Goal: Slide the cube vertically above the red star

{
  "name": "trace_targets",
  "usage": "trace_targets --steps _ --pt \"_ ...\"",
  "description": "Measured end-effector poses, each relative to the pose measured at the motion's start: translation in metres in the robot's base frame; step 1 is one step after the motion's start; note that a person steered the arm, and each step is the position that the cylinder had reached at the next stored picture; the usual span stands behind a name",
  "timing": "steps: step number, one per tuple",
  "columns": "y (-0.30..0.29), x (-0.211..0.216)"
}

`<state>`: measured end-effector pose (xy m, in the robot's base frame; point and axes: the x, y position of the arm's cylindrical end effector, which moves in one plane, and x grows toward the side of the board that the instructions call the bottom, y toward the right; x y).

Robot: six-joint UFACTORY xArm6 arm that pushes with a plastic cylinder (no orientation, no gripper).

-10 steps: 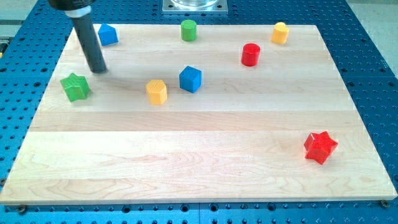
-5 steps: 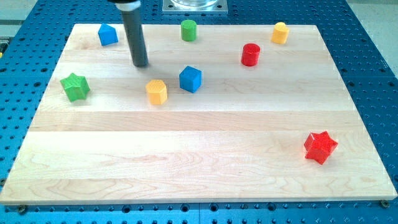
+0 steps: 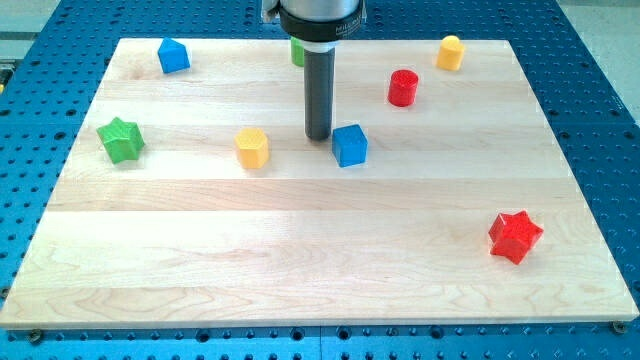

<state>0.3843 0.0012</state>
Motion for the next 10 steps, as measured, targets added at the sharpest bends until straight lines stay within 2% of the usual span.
trace_targets --steps 1,3,4,6,8,9,10 --pt "0.003 0.016" --pt "0.076 0.017" --pt "0.021 0.020" --pt "0.108 0.032" --pt "0.032 0.057" --pt "0.084 0.074" --pt "0.139 0.064"
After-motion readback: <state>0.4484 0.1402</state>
